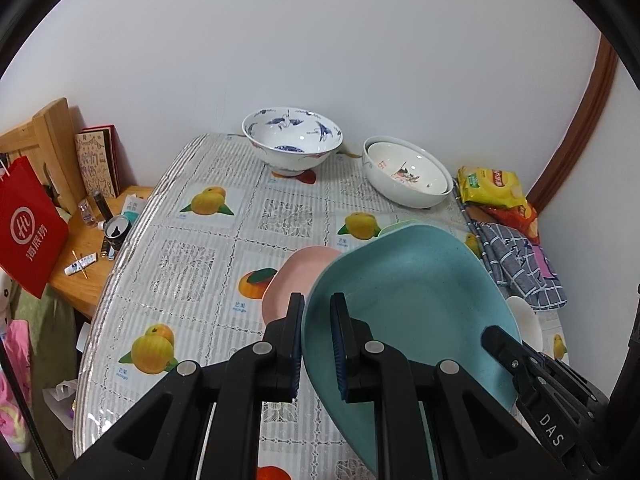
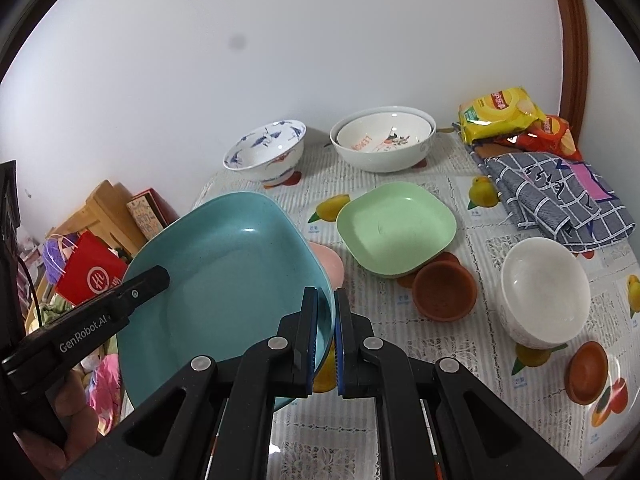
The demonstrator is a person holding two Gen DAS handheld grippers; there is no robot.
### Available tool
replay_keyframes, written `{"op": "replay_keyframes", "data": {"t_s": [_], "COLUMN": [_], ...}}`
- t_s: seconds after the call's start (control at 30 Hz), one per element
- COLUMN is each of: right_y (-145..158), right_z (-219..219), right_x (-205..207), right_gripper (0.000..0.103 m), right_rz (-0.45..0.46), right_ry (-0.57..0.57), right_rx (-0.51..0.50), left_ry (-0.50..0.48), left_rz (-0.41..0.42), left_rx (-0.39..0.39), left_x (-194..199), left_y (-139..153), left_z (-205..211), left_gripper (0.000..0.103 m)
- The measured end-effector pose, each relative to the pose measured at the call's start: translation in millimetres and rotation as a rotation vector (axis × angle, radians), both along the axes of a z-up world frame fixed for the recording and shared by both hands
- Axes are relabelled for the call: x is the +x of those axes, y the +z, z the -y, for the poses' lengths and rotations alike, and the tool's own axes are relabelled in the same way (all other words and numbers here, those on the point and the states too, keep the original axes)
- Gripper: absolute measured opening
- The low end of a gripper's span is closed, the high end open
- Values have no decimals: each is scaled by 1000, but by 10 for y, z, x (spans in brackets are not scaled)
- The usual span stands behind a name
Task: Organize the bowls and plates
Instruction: 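Carry the light-blue plate with both tools over the pink plate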
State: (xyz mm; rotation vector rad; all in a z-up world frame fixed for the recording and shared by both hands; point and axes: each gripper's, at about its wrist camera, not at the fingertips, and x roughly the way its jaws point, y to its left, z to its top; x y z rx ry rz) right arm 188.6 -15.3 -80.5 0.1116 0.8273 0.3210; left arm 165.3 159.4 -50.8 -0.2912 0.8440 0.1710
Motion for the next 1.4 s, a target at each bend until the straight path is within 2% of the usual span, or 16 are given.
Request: {"op": "replay_keyframes", "data": {"t_s": [0.23,0.67,1.17,1.4], "right_y": [-114,-381,-793,-904], "right_z": [-67,-191,-347,-369], "right_x": [123,275,499,665], "right_gripper": [8,8,8,8], "right_rz": [-29,-86,-178,-198], "right_ry": [13,50,113,128], "right_rx": [-14,-8,-24,-43], "left_ry": [9,33,75,94], "left_rz": [-29,-98,-192,-208], "left_rx": [-16,31,12,-8], "left_x": [86,164,238,364], "left_y": [-156,-373,-823,-946], "left_z": [-76,-164,-313,-333], "left_gripper": [13,13,13,13]}}
